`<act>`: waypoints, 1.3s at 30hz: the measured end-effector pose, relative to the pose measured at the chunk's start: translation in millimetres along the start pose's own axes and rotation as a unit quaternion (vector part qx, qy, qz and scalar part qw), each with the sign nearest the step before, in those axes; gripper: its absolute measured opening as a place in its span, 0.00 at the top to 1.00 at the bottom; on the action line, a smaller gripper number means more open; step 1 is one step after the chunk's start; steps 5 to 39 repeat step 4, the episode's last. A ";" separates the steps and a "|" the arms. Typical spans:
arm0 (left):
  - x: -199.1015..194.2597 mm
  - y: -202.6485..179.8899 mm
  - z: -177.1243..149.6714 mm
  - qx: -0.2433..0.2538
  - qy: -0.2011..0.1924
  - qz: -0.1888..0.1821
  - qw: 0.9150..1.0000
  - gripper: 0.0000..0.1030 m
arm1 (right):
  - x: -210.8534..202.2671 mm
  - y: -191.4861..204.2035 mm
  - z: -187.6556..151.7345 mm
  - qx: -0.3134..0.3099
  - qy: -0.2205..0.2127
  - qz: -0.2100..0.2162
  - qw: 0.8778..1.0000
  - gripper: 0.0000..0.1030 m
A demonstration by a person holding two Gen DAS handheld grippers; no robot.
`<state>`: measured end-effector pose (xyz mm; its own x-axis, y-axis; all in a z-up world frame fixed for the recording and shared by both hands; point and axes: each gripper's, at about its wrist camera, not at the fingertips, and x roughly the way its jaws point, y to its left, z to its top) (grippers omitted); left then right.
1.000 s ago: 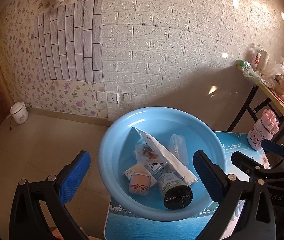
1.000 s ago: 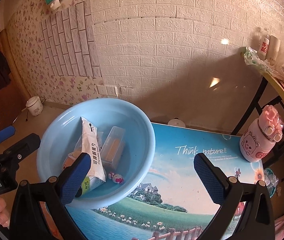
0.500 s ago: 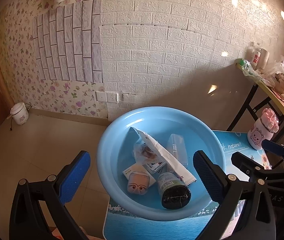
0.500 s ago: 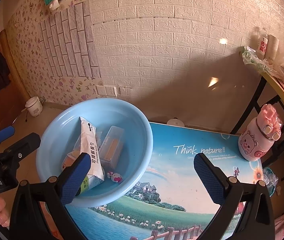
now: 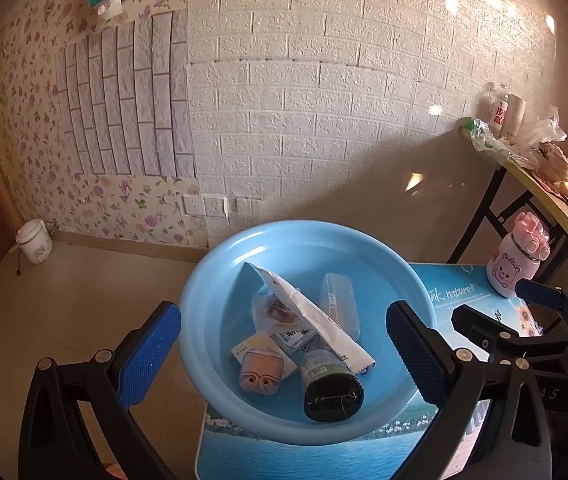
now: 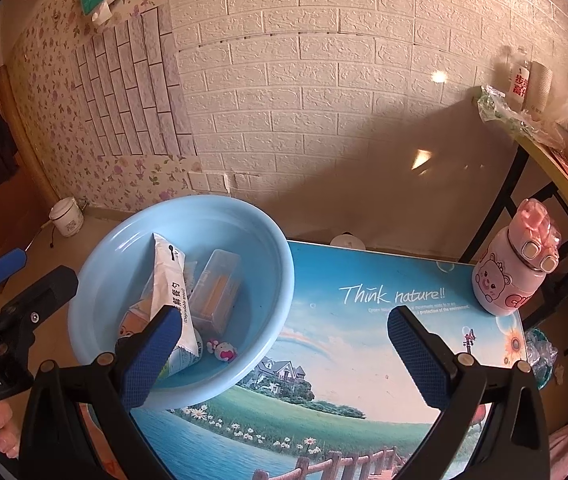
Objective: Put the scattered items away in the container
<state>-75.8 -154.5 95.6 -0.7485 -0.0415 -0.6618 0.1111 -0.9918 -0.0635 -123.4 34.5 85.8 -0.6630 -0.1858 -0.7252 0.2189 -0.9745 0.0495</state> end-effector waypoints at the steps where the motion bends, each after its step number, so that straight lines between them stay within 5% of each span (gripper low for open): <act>1: 2.1 -0.8 -0.3 -0.001 0.006 -0.003 1.000 0.00 | -0.1 -0.2 -0.5 0.000 0.001 0.000 1.000 0.00; 39: 4.9 -4.9 -2.1 0.006 0.011 0.003 1.000 0.00 | -0.5 -2.1 -1.8 0.002 0.002 0.001 1.000 0.00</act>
